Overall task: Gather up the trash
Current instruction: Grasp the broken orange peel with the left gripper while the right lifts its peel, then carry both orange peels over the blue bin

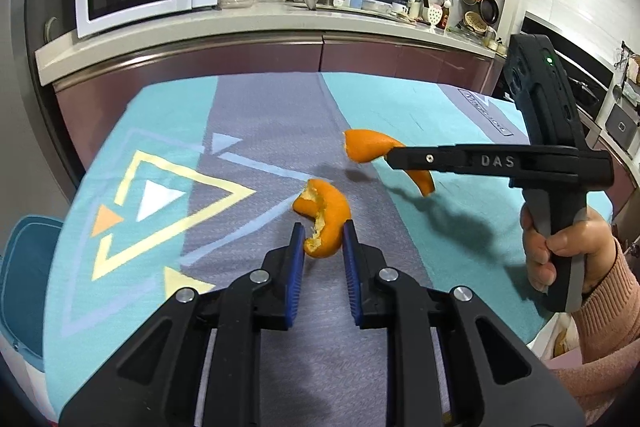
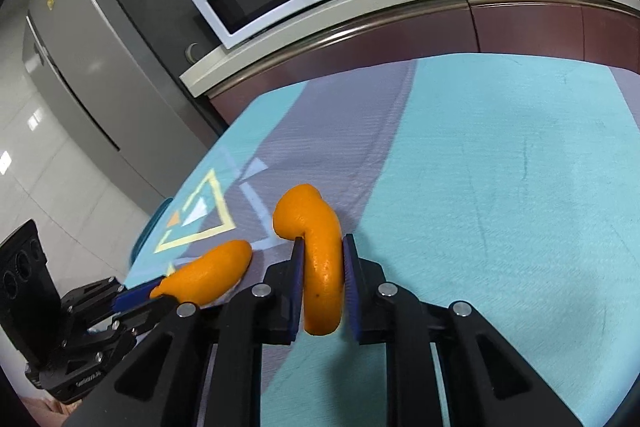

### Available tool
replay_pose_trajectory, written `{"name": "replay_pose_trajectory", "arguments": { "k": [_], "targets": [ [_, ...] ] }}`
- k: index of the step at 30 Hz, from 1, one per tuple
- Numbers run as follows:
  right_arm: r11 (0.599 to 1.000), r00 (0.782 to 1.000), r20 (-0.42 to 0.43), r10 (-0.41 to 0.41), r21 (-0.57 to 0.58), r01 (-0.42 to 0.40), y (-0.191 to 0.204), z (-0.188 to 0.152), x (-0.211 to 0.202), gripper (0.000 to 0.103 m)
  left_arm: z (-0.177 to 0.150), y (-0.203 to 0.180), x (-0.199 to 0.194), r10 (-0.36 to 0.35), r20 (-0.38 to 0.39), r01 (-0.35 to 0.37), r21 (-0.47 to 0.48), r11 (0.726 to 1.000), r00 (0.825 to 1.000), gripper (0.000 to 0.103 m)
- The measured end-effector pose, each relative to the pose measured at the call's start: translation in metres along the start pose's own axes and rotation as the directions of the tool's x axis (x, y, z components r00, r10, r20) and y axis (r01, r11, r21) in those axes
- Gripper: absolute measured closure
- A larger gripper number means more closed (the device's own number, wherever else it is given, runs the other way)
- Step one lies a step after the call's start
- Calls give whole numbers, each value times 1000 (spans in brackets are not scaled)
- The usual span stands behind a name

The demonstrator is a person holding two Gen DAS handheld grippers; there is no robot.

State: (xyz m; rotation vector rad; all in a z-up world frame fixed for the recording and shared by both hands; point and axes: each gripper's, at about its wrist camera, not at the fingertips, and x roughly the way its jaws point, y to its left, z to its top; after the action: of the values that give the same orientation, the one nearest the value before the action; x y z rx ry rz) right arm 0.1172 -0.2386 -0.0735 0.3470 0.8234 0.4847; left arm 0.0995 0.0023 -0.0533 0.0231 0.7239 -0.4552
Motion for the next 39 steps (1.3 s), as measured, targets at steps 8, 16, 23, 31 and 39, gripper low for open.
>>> {"name": "replay_pose_trajectory", "arguments": {
  "k": [8,16,23,31,39],
  "targets": [
    [999,999,10,44,-1,-44,14,-3,-2,86,2,5,-20,42,38,-43,18,999,998,85],
    [996,996,16,86,-15,-85,30,-4,-2,86,4,14,-42,60,75,-60,7,998,995,85],
    [993,993,15,118,-27,-118,42,-4,-1,86,6,21,-60,76,100,-76,-9,997,992,86],
    [988,989,16,148,-48,-147,58,-5,-1,86,6,25,-79,97,125,-95,-20,995,987,86],
    [984,986,18,168,-65,-166,69,-5,1,86,5,33,-93,130,137,-126,-39,991,982,86]
  ]
}}
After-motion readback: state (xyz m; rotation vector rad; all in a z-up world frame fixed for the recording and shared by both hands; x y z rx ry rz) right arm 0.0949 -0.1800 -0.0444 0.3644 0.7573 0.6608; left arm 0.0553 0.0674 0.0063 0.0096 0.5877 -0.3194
